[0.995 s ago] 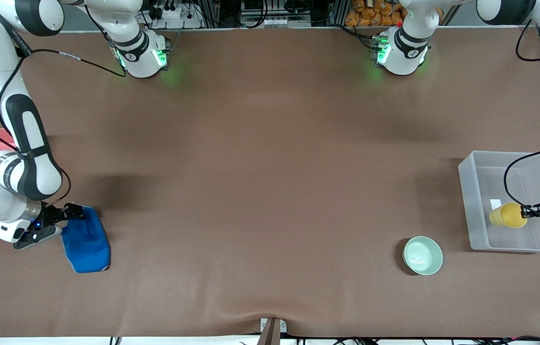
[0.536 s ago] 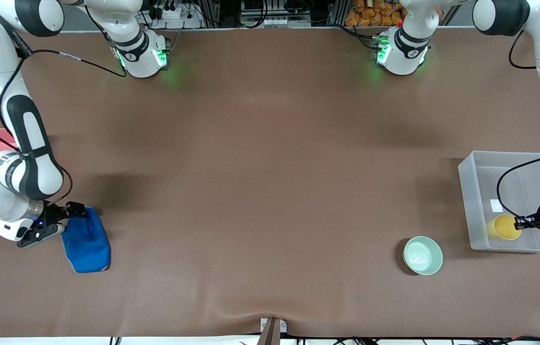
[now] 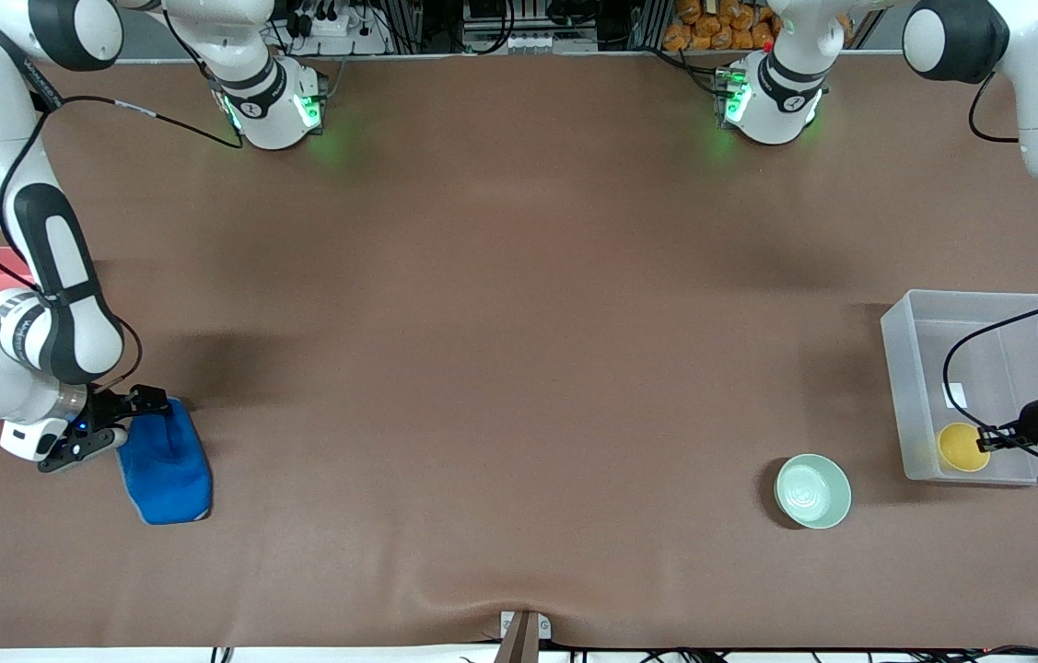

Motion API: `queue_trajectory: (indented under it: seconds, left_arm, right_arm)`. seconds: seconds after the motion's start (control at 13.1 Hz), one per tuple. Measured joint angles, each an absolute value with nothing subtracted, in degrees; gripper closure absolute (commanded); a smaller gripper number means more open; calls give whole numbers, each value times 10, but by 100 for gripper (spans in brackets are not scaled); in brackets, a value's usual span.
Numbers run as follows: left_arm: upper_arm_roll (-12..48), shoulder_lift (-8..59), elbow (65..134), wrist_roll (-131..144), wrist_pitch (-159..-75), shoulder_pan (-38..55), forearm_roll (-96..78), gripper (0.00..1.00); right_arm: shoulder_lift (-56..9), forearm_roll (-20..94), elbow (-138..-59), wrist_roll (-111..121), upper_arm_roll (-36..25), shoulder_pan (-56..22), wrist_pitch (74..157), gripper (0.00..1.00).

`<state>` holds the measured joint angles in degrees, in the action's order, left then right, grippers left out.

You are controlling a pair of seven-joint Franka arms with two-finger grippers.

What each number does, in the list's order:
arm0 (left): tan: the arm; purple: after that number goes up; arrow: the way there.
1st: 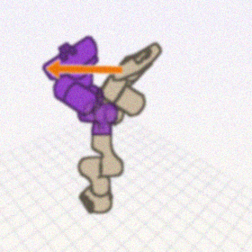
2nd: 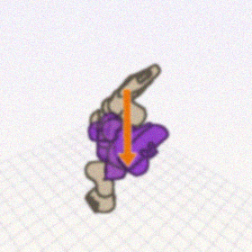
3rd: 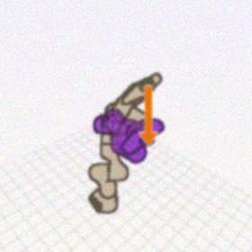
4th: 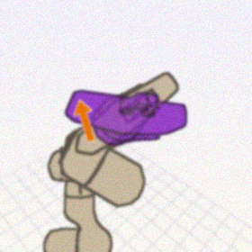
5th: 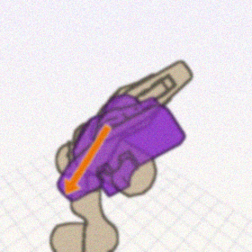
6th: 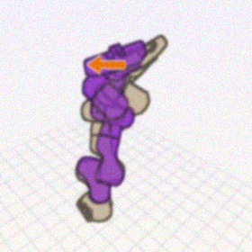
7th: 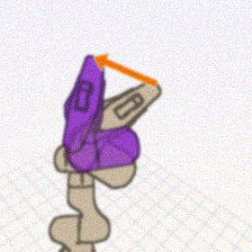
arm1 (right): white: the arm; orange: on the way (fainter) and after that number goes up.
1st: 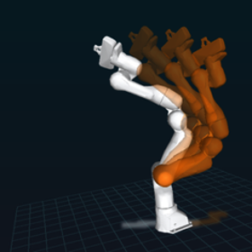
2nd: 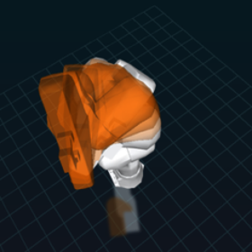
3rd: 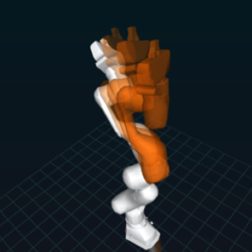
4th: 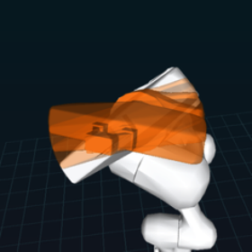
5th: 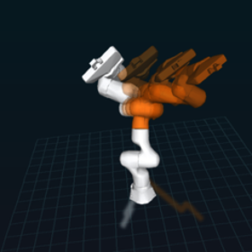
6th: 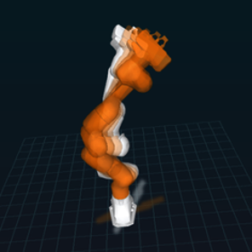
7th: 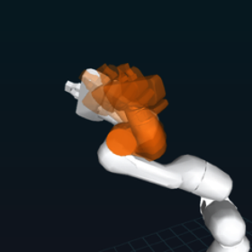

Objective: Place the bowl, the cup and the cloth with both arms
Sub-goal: 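Lower the cup into the tray and open the left gripper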

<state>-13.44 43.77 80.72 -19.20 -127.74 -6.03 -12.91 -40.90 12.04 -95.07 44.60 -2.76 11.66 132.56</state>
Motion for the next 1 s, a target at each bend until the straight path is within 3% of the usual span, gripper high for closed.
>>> queue_trajectory:
  seconds: [0.15,0.31,1.0]
  left_arm:
    - [-134,441,800,-192,-1279,-60,-129,52]
    - [-135,441,795,-192,-1279,-60,-129,48]
    - [-143,406,772,-214,-1185,-58,-77,37]
  right_arm:
    - [-409,136,-951,446,-28,117,1325,73]
    - [-409,139,-951,446,-28,117,1325,98]
    - [-409,163,-950,478,-28,120,1325,100]
